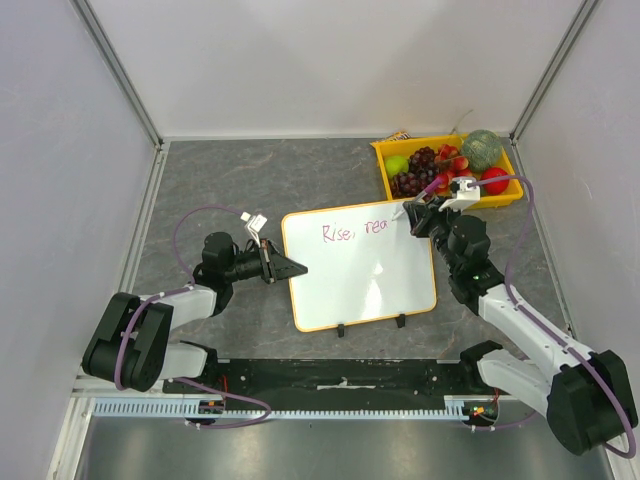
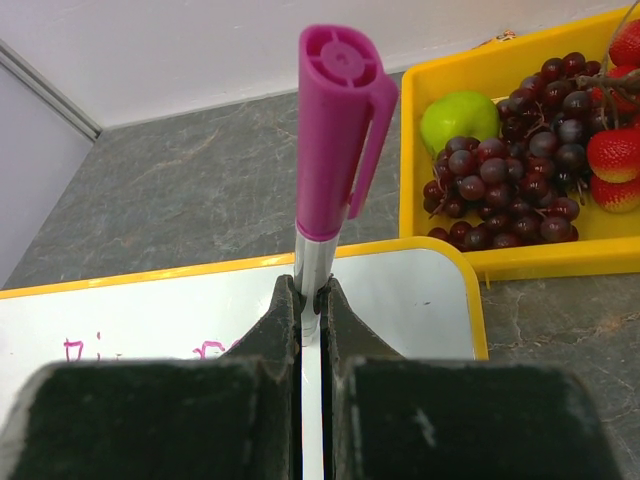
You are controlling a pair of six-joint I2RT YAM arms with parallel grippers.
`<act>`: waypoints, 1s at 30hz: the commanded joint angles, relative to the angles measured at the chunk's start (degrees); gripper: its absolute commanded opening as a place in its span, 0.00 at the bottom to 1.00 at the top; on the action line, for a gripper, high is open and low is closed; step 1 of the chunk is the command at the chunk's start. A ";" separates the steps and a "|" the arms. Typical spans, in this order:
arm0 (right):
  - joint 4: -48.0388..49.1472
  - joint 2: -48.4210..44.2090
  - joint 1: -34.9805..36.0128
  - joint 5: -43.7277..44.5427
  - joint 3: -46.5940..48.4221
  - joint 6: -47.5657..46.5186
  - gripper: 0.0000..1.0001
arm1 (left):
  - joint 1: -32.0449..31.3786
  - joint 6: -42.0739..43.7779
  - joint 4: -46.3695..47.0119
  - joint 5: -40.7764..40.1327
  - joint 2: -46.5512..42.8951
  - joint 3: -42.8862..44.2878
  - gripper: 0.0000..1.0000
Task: Write a sentence on the whiteboard
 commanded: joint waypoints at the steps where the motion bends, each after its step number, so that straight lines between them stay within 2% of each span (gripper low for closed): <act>1: 1.84 0.99 -0.29 -0.74 1.10 0.08 0.00 | 0.13 10.11 -6.56 -10.22 1.91 -0.57 0.02; 20: -1.32 -0.76 -0.47 -4.61 -1.98 -0.10 0.00 | 0.13 10.11 -6.74 -10.22 1.99 -0.57 0.02; 30: -3.34 -2.96 -0.56 -3.12 -3.39 -0.71 0.00 | 0.13 10.20 -6.56 -10.22 1.99 -0.57 0.02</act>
